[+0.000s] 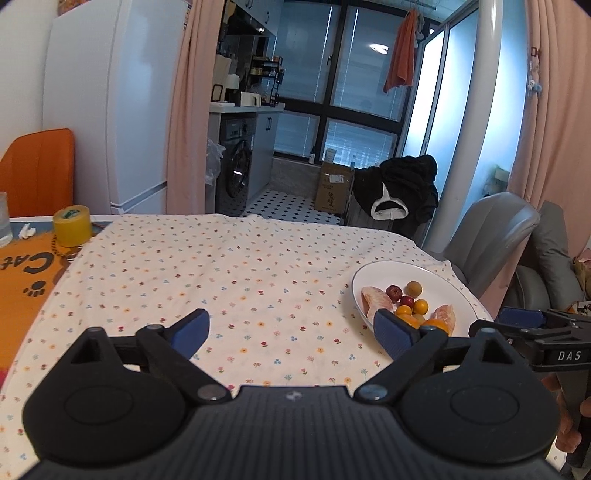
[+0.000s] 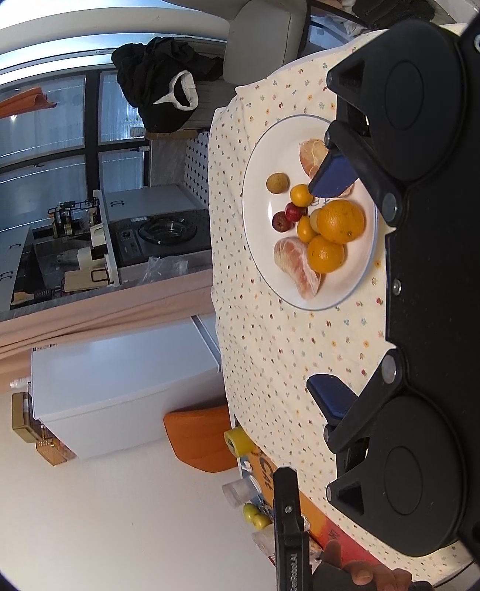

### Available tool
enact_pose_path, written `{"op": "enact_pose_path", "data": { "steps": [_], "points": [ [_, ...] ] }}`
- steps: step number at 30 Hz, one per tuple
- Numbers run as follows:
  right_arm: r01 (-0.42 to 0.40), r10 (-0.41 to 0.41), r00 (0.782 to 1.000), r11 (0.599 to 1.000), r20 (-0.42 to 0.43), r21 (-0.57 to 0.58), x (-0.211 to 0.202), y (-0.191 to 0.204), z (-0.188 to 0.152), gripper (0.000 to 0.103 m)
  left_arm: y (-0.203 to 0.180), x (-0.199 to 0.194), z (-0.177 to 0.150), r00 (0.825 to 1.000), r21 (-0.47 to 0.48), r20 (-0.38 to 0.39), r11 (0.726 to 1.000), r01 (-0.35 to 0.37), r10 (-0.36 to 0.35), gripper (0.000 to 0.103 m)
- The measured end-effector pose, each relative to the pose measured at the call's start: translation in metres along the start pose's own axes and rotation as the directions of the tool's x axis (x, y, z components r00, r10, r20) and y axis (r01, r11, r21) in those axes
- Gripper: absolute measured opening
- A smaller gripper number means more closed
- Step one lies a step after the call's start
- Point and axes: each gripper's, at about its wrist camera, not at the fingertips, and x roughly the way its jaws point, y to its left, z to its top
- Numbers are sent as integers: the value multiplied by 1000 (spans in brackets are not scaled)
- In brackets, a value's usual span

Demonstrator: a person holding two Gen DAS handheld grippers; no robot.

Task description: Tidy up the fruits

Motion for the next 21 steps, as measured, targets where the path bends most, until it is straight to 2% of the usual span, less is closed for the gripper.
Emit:
{"op": "enact_pose_path", "data": {
  "steps": [6,12,21],
  "points": [
    [-25,25,1000,1000,-5,0,-13,11,0,103,1,-26,0,999,6,26,999,-41,41,103],
    [-36,36,999,999,-15,9,-28,20,-2,103,-2,-47,0,996,18,5,996,-88,88,103],
    [-61,60,998,998,-35,-22,-54,42,-1,103,-2,-90,-2,994,15,29,994,-107,107,103]
  ]
}}
